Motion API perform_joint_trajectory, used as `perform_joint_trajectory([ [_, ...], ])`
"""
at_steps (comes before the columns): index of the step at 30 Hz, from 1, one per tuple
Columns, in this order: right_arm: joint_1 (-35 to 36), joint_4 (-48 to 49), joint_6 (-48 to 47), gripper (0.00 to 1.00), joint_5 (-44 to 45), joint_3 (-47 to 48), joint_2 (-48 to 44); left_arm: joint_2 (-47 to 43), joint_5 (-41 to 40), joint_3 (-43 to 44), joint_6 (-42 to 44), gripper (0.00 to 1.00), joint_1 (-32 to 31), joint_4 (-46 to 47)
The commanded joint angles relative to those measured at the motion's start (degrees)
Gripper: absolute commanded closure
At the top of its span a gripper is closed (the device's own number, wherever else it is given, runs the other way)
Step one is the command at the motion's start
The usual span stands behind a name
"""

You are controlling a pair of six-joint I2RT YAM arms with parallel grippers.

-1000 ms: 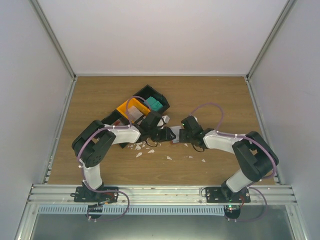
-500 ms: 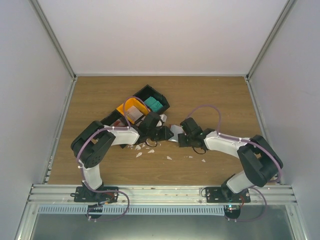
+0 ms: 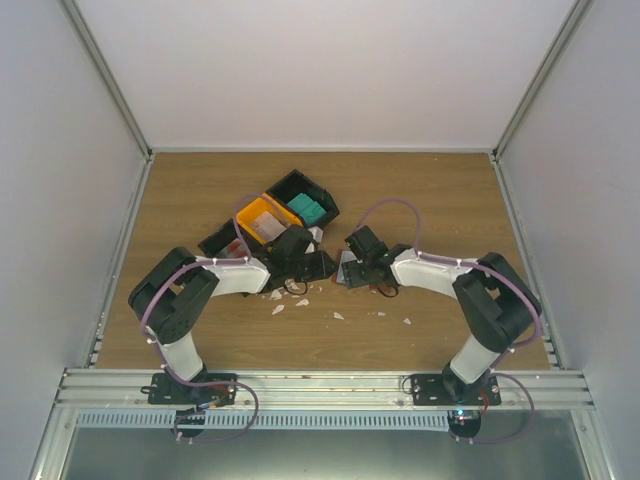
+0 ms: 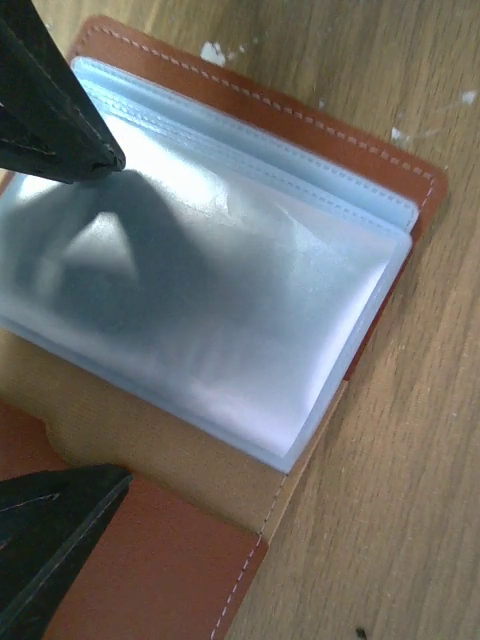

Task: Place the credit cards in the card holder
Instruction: Open the card holder at the center of the board.

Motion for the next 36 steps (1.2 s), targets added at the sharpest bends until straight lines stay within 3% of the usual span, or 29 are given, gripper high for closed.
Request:
perform_joint_trajectory([
  [1, 0.63, -0.58, 0.69, 0.22, -0.24, 1.10, 2.66, -0.30, 1.16, -0.83, -0.18, 0.77, 0.61, 4.21],
  [5, 0.54, -1.03, 0.61, 0.26, -1.02, 0.17, 4.59, 1.39, 4.01, 0.14, 0.46, 0.75, 0.91, 5.04],
  [23, -5.81, 6.40, -1.55, 0.74, -8.50, -9.64, 0.03, 7.26, 12.11, 3.09, 1.03, 0.70, 2.06, 7.76],
  [36, -8.99, 12.78, -2.80, 0.80, -15.16, -13.77, -3.60, 6.43, 11.68, 3.65, 0.65, 0.68, 2.24, 8.69],
])
